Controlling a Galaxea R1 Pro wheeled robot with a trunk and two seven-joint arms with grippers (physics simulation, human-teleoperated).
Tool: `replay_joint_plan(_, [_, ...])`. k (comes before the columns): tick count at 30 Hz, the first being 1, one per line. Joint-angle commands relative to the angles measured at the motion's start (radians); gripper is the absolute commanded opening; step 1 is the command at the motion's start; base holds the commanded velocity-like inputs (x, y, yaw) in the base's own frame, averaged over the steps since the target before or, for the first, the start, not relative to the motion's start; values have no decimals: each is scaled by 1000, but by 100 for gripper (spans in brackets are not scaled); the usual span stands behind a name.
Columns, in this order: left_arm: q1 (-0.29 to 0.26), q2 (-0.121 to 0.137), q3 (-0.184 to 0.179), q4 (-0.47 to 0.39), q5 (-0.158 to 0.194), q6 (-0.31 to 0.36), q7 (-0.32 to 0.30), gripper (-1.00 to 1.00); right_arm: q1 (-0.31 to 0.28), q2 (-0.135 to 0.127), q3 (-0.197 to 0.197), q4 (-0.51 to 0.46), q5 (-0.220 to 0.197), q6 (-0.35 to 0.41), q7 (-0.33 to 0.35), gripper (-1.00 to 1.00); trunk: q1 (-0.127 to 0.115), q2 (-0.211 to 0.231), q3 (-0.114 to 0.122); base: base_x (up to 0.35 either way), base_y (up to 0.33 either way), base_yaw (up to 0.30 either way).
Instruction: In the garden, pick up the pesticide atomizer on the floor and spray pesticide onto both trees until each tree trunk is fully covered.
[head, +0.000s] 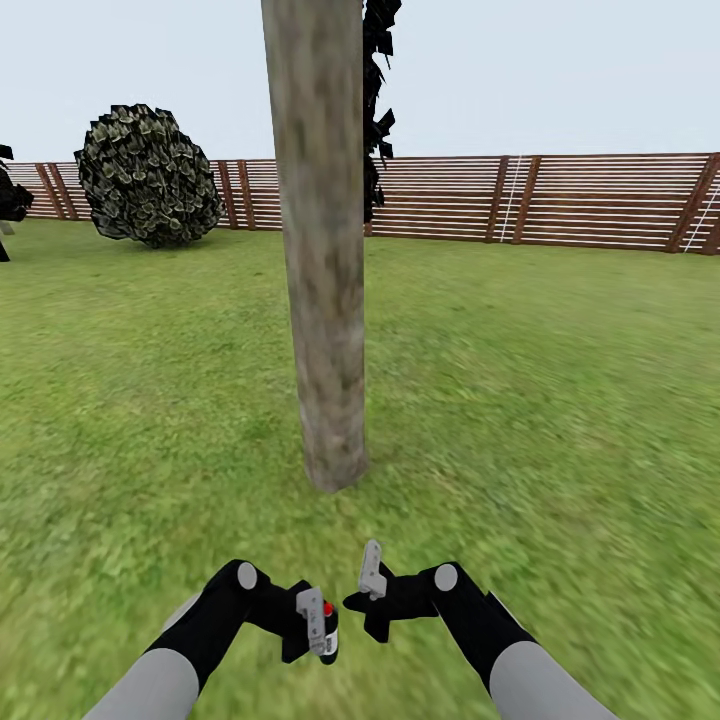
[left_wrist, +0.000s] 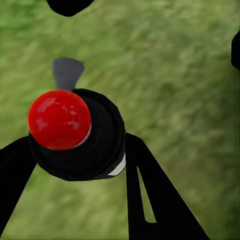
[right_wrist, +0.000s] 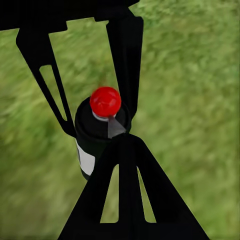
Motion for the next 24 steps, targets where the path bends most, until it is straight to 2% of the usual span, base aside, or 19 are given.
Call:
replay_joint_plan(1, [0,-1,0,0,0,0,0,-100,0,0,0,0,0,0,0,-100,0,0,0,0,0,0])
replay_joint_plan(14, [1,-23,0,-1,0,-1,-1,-100,0,0,0,0,1,0,0,-100,0,0,0,0,0,0])
replay_joint_plan(24, [0,-26,0,-1,1,1,0,-100,0,0,0,0,1,0,0,-100,0,0,0,0,0,0])
